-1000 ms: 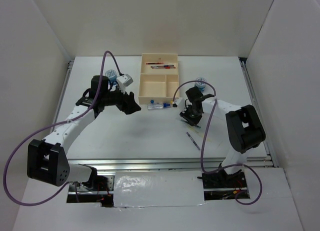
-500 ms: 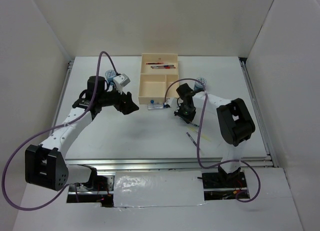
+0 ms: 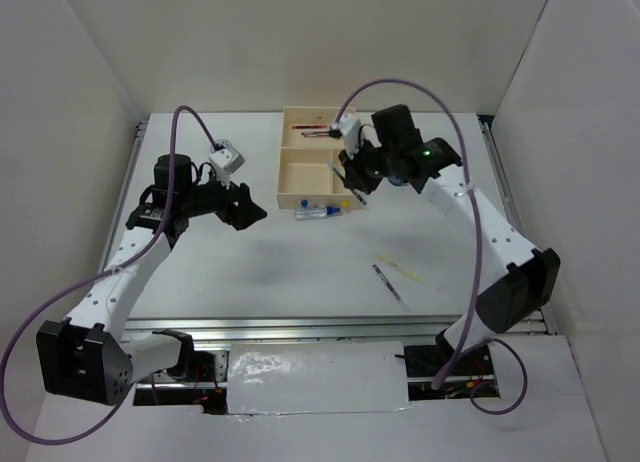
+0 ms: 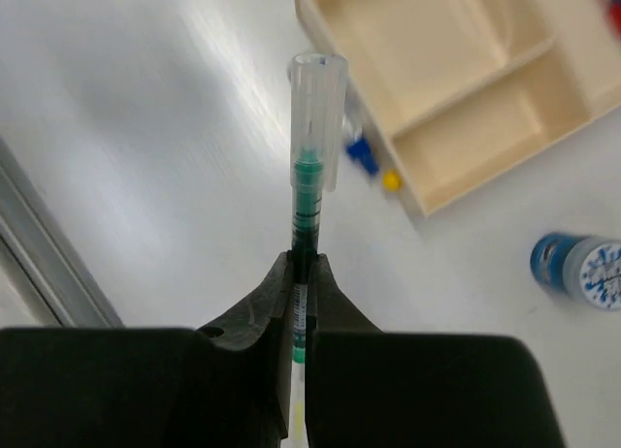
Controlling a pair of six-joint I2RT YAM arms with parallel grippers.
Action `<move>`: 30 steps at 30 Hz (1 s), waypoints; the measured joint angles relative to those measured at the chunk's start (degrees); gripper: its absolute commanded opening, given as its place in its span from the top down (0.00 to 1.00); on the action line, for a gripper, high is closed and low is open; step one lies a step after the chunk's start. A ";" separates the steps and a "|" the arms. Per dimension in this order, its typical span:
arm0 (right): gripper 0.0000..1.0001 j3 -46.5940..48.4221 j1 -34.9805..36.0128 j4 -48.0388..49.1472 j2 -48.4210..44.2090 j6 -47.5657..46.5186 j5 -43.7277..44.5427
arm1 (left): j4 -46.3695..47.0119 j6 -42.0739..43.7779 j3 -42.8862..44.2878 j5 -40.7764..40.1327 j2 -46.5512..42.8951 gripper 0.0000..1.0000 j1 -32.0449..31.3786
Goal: Sort the stationery into containers
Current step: Pick up the pen from the center of the board, then place the pen in the storage box.
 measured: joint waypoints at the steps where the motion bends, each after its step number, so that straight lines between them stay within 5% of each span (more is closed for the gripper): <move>1: 1.00 1.97 -0.20 1.57 -1.36 3.45 -1.33 | -0.11 -0.02 -0.15 -0.02 -0.44 0.15 0.17; 6: 1.00 5.31 -0.85 13.03 -2.99 24.72 -2.34 | -0.44 0.02 -1.27 -0.04 -1.97 0.15 1.11; 13: 1.00 9.16 -0.04 23.96 7.30 50.36 6.82 | -0.83 0.02 -3.91 0.00 -2.49 0.14 3.32; 30: 1.00 9.01 -6.05 46.84 25.24 97.61 22.49 | 1.88 -0.39 -8.52 3.74 -2.51 0.14 9.53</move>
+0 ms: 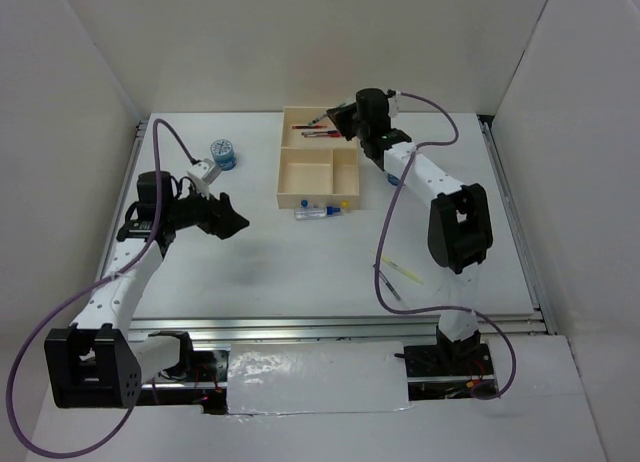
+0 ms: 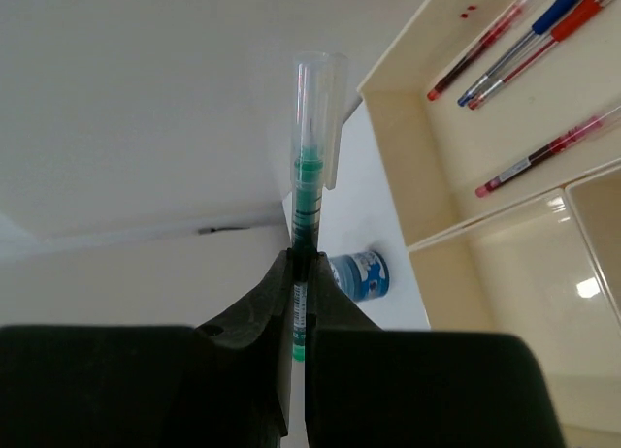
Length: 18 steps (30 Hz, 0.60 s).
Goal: Sort the stationery into containers
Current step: Place the pen in the storage box.
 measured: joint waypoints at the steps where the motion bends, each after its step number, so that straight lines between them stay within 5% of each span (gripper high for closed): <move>1: 1.00 0.09 0.04 0.35 1.16 1.68 1.07 | 0.31 -0.04 -0.39 0.24 0.00 0.14 0.61; 13: 0.99 11.30 1.70 2.60 15.98 10.82 9.57 | 1.44 -0.13 -5.05 3.54 0.48 0.14 5.64; 18: 0.78 11.65 1.97 2.60 17.90 11.87 10.29 | 1.42 0.44 -5.05 4.28 1.16 0.14 7.67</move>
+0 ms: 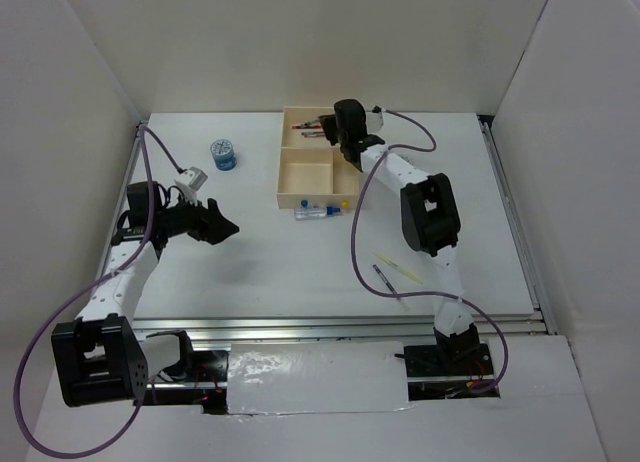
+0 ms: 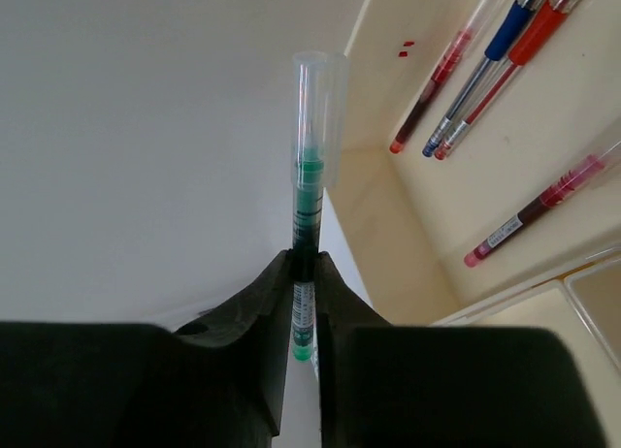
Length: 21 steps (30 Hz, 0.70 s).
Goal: Sort the stationery into containers
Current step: Place the pen in the storage box, then pick up the pen from the center of the board.
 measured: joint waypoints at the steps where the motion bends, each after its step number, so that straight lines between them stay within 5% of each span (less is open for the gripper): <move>1: 0.70 0.02 0.00 0.04 0.28 -0.02 0.00 | -0.02 0.02 0.00 0.24 0.20 0.13 0.35; 8: 0.55 0.42 0.11 0.46 1.68 -0.15 -0.35 | -0.63 0.72 0.00 1.27 0.76 0.13 1.70; 14: 0.58 -1.20 0.35 3.02 0.48 -2.75 -1.33 | -2.05 1.31 0.00 1.44 0.22 0.13 1.95; 18: 0.61 -9.11 0.55 5.51 -6.78 -8.22 -3.87 | -3.85 1.55 0.02 1.42 -3.06 0.12 2.01; 21: 0.54 -17.68 -0.07 6.67 -16.98 -17.25 -10.62 | -5.73 2.01 0.35 1.42 -6.51 0.12 2.01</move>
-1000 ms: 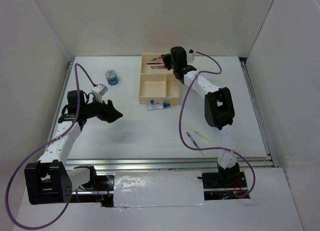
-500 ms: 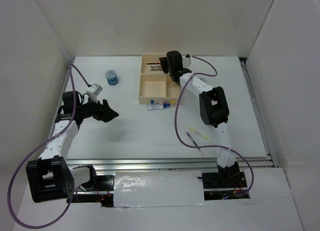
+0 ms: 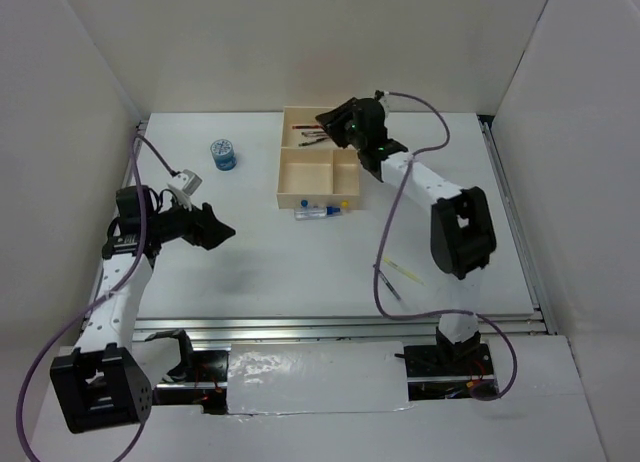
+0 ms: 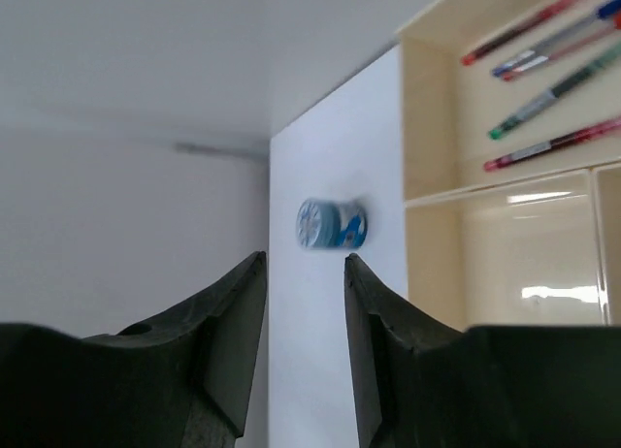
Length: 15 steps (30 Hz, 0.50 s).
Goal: Sort the stationery into containers
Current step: Pick up the pen from the center of the board.
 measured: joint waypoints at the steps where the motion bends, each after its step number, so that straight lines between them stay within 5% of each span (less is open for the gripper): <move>1: 0.53 -1.90 -0.31 -0.15 -3.15 -3.06 -2.97 | -0.57 0.63 0.13 0.02 -1.16 0.12 -0.02; 6: 0.57 -3.15 -4.22 -11.34 -22.45 -32.06 -18.73 | -3.28 2.62 0.13 -0.55 -6.49 0.12 -0.96; 10: 0.62 -4.48 -6.08 -27.17 -34.34 -55.65 -18.91 | -5.33 4.68 -0.61 -1.64 -9.66 0.12 -2.23; 15: 0.64 -17.42 -6.84 -42.93 -40.72 -74.47 -16.17 | -7.15 6.14 -1.27 -2.58 -9.90 0.12 -2.51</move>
